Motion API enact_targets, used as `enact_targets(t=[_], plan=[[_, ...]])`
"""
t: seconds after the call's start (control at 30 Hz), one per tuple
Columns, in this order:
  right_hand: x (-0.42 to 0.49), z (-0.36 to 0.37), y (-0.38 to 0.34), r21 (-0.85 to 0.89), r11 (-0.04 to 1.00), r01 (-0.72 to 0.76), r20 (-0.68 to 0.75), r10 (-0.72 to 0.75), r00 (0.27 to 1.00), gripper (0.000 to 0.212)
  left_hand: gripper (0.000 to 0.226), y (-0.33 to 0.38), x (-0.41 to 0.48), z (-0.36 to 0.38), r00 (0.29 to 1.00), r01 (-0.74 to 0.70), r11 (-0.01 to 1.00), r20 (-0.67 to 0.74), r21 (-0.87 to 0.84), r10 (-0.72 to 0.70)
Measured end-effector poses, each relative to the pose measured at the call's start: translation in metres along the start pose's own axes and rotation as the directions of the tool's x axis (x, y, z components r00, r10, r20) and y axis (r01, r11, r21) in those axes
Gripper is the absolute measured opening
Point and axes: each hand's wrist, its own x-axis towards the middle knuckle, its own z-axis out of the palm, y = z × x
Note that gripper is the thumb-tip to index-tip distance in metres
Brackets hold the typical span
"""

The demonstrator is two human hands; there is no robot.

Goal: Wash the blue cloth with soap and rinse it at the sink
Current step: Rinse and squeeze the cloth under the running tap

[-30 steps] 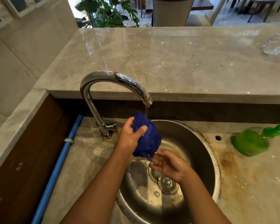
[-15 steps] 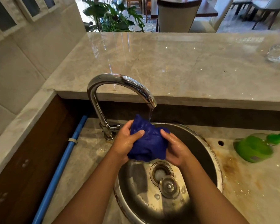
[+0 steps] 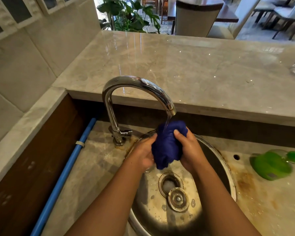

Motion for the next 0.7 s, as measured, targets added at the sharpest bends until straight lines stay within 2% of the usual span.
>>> enact_targets(t=[0.07, 0.13, 0.23, 0.3, 0.4, 0.47, 0.6, 0.7], plan=[[0.002, 0.004, 0.001, 0.178, 0.983, -0.046, -0.064, 0.059, 0.996, 0.021, 0.025, -0.001, 0.008, 0.005, 0.985, -0.172, 0.984, -0.033, -0.049, 0.17], [0.003, 0.008, 0.006, 0.159, 0.987, -0.026, -0.154, 0.051, 0.987, 0.016, 0.023, 0.0, 0.016, 0.012, 0.958, -0.284, 0.957, -0.065, -0.052, 0.281], [0.001, 0.018, 0.014, -0.08, 0.985, 0.156, -0.243, -0.171, 0.955, 0.007, 0.031, -0.001, 0.028, 0.02, 0.923, -0.351, 0.933, -0.142, 0.076, 0.358], [-0.002, 0.027, 0.018, -0.321, 0.9, 0.295, -0.198, -0.369, 0.908, 0.013, 0.044, -0.004, 0.038, 0.02, 0.912, -0.347, 0.926, -0.176, 0.148, 0.37], [0.009, 0.036, 0.022, -0.567, 0.745, 0.351, -0.121, -0.496, 0.86, 0.023, 0.033, -0.007, 0.034, 0.023, 0.927, -0.325, 0.937, -0.155, 0.129, 0.342], [0.023, 0.035, 0.025, -0.593, 0.753, 0.287, -0.162, -0.46, 0.873, 0.019, 0.032, -0.012, 0.029, 0.021, 0.937, -0.295, 0.943, -0.148, 0.154, 0.317], [0.043, 0.021, 0.037, -0.417, 0.908, 0.038, -0.274, -0.165, 0.948, 0.014, 0.012, -0.02, 0.023, 0.008, 0.934, -0.336, 0.921, -0.056, 0.2, 0.353], [0.043, 0.014, 0.038, -0.277, 0.961, -0.026, -0.352, -0.076, 0.933, 0.015, 0.026, -0.023, 0.021, 0.006, 0.929, -0.369, 0.916, 0.07, 0.155, 0.363]])
